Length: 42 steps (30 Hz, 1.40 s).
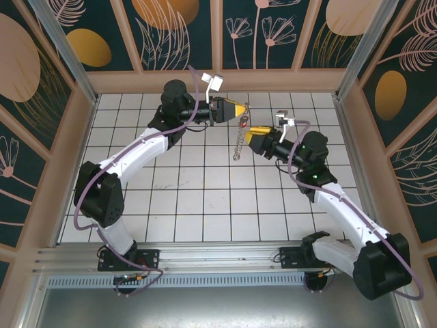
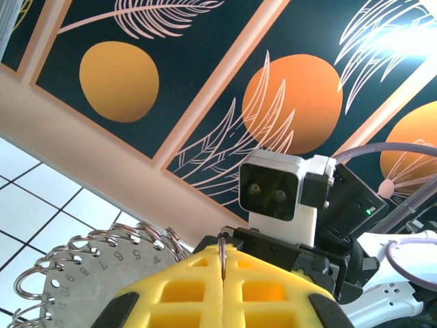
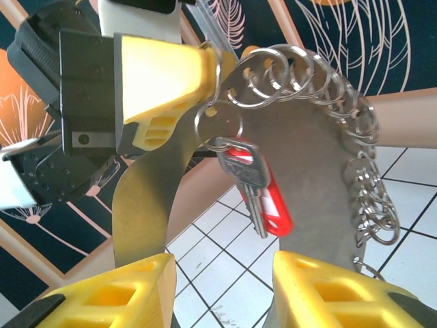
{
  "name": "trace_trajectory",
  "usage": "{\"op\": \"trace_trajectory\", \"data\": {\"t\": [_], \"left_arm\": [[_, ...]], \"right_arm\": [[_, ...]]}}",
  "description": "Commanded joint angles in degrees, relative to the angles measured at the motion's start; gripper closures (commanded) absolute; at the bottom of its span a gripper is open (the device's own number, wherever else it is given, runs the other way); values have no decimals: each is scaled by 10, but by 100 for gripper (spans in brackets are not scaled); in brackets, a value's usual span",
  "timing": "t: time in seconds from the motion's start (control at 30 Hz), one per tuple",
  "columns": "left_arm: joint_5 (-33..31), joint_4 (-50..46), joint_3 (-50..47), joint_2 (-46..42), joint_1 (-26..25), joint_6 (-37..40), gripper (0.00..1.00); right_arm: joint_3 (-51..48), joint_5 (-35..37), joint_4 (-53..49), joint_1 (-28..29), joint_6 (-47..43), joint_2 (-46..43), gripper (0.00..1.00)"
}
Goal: Put the keys on the keyring
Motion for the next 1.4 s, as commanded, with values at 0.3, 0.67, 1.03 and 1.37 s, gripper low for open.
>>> {"op": "trace_trajectory", "data": {"t": [0.3,0.67,1.03,1.37], "left_arm": [[21,16,24,8,-2,2,100],[24,28,20,11,-3,-6,100],[23,35,18,10,-3,-7,100],[26,35,20,9,-3,-7,100]], "right_arm": [[59,20,13,24,-51,60,55],[68,21,15,24,-55,66,80],[61,28,-28,22,-74,40,100],[34,-13,-36,9,-87,-3,100]]}}
